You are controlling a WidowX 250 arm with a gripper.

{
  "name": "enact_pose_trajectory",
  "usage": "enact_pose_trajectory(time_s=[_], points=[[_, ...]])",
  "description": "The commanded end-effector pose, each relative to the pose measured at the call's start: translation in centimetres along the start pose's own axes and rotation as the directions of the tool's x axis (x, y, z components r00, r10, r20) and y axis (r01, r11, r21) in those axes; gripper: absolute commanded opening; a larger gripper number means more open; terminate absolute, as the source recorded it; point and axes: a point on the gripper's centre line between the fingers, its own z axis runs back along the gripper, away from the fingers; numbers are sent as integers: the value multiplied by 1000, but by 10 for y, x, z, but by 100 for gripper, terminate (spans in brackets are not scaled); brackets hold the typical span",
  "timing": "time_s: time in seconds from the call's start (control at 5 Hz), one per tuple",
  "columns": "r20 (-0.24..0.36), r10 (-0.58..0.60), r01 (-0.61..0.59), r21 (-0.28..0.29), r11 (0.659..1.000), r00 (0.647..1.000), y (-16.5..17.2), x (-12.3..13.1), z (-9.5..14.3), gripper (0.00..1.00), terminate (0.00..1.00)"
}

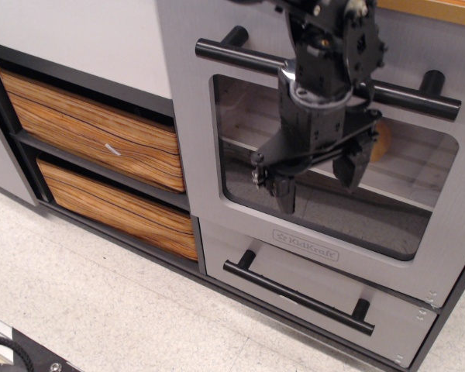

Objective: Close oven

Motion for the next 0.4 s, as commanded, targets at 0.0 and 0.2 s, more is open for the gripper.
enact_pose_trajectory(time_s=[0.0, 0.2], points=[[31, 27, -25, -76, 997, 999, -9, 23, 30, 100, 0], [22, 35, -33, -81, 996, 999, -10, 27, 32, 100, 0]])
